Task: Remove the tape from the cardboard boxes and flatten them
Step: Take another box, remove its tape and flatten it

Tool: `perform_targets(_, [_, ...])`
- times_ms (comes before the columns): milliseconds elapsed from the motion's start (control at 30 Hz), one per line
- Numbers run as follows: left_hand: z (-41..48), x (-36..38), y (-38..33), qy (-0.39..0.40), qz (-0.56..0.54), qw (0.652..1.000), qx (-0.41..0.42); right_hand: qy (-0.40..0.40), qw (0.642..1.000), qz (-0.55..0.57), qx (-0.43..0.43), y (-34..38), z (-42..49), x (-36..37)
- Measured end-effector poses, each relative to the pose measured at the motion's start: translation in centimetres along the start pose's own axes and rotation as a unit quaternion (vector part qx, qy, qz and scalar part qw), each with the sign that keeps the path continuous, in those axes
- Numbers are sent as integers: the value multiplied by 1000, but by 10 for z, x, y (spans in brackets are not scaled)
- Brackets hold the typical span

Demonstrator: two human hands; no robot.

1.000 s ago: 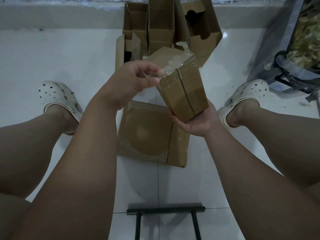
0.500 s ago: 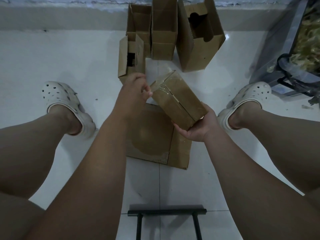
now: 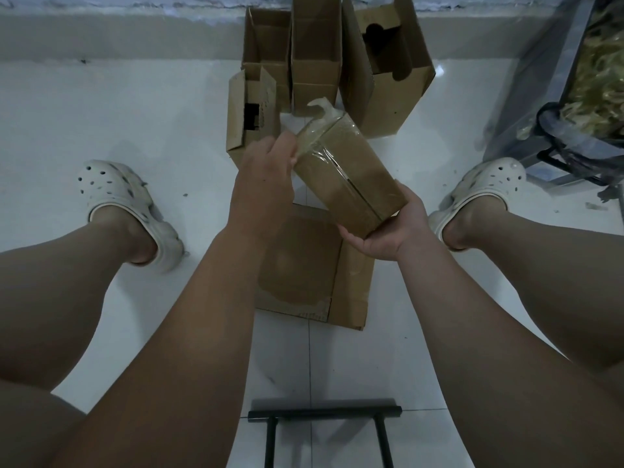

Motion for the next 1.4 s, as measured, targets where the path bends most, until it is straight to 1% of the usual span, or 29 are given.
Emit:
perform_targets(133, [-1,3,2,15,-26,999,-16,-38,999,21,5,-2,-2,-4])
perform_targets(200, [-5,10,5,43,-15,998,-42,-63,997,33,11,-6,-2,-8])
perform_targets(267, [-10,20,16,76,2,992,-103,-77,996,36,14,-10,-2,-11])
perform_targets(300, [-14,25,26,86,-11,983,-159,-81,996,35,15,-11,-2,-12])
perform_targets(333, [-19,28,36,87,-49,969,-225,-82,996,33,15,-12,-1,-13])
perform_targets(367, [-25,31,45,80,-107,948,-289,-78,996,31,16,-12,0,-13])
perform_targets(400, [-30,32,52,65,-172,924,-334,-69,997,30,16,-12,0,-13])
perform_targets(467, [-38,34,58,59,-285,882,-372,-45,998,29,16,-10,0,-10])
perform_targets(567, [-45,41,53,81,-368,848,-372,-15,1000,3,20,-8,-1,-1])
perform_targets(600, [-46,42,50,75,-388,841,-369,-6,1000,-3,22,-9,-1,4])
perform_targets(700, [-46,39,43,13,-429,826,-366,12,1000,-18,22,-11,-2,11])
perform_targets(767, [-45,35,44,-25,-423,831,-361,16,999,-25,22,-11,-2,10])
perform_targets(867, [-43,28,50,-70,-361,861,-352,8,999,-21,23,-10,0,7])
perform_targets(933, [-41,24,51,-79,-307,884,-344,5,1000,-13,22,-11,1,7])
perform_targets(967, [-40,24,51,-75,-289,891,-343,4,1000,-7,20,-12,2,8])
perform_targets(1033, [-42,28,53,-67,-281,890,-353,-3,1000,2,14,-12,3,7])
perform_targets(1100, [-46,33,54,-59,-302,879,-364,-12,1000,11,8,-11,3,6])
perform_targets(1200, [-44,39,50,-28,-340,871,-352,-19,1000,24,6,-7,2,4])
perform_targets(1333, [-40,47,48,30,-427,833,-351,-23,999,23,-5,0,-3,3])
perform_targets(1400, [-38,43,50,26,-435,828,-352,-30,999,22,-7,1,-6,5])
Point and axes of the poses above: each hand's wrist, its own z-axis towards the middle knuckle, its own x-axis out of the palm, y = z × x, the point moved 9 cm from there along z, towards the middle knuckle, and after that the axes turned 4 degrees about x, right-handed, at the moved point
